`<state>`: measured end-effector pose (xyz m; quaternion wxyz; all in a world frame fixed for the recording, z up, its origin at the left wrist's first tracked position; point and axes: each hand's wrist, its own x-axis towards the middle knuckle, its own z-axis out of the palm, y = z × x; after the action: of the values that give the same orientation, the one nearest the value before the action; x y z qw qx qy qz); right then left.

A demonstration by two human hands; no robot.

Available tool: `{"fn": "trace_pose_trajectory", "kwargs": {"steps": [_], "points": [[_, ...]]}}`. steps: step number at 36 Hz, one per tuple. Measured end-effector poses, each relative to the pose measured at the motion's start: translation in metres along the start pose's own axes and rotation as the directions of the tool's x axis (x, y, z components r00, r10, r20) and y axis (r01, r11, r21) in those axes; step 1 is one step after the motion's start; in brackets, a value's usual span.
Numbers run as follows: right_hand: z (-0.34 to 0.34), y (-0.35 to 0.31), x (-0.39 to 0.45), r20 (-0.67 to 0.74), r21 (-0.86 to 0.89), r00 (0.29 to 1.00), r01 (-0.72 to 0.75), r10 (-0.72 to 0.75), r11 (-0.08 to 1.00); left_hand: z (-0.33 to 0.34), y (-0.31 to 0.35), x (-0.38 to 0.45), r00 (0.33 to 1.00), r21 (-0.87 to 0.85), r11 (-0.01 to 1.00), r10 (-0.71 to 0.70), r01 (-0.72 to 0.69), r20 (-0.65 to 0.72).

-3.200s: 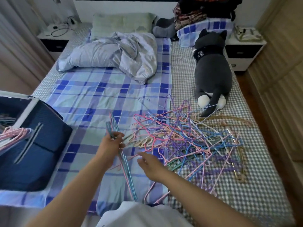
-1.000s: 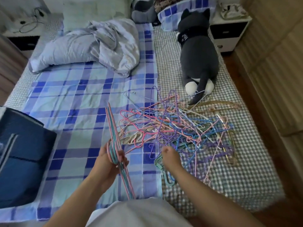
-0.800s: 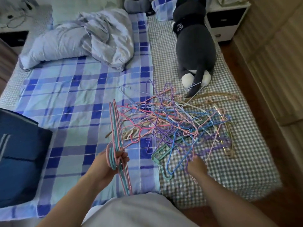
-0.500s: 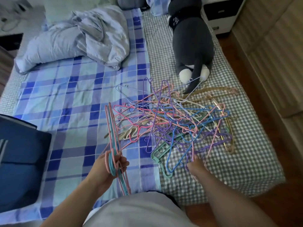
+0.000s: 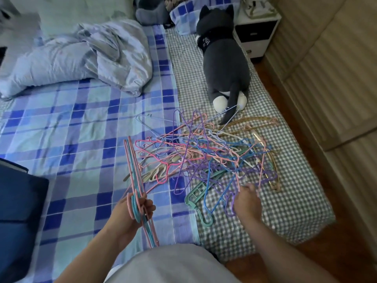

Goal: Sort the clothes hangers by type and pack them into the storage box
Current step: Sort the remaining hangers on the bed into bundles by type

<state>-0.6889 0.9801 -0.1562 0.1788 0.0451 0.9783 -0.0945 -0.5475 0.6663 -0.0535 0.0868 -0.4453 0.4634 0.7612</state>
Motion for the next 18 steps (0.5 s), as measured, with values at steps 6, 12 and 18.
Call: {"fn": "trace_pose_trajectory", "kwargs": {"steps": [6,12,18], "points": [[-0.043,-0.033,-0.006,-0.056,-0.054,0.989,-0.138,0.135,0.989,-0.020,0.022,0.004,0.999,-0.084,0.996,0.031,-0.030,0.011],[-0.059,-0.063,-0.044,-0.191,-0.164,0.981,-0.060,0.028,0.985,-0.021,0.046,0.001,0.994,-0.215,0.970,0.110,-0.110,-0.014],[-0.044,-0.071,-0.090,-0.145,-0.263,0.970,0.152,-0.195,0.953,-0.026,0.055,0.005,0.995,-0.238,0.968,0.091,-0.080,0.033]]}}
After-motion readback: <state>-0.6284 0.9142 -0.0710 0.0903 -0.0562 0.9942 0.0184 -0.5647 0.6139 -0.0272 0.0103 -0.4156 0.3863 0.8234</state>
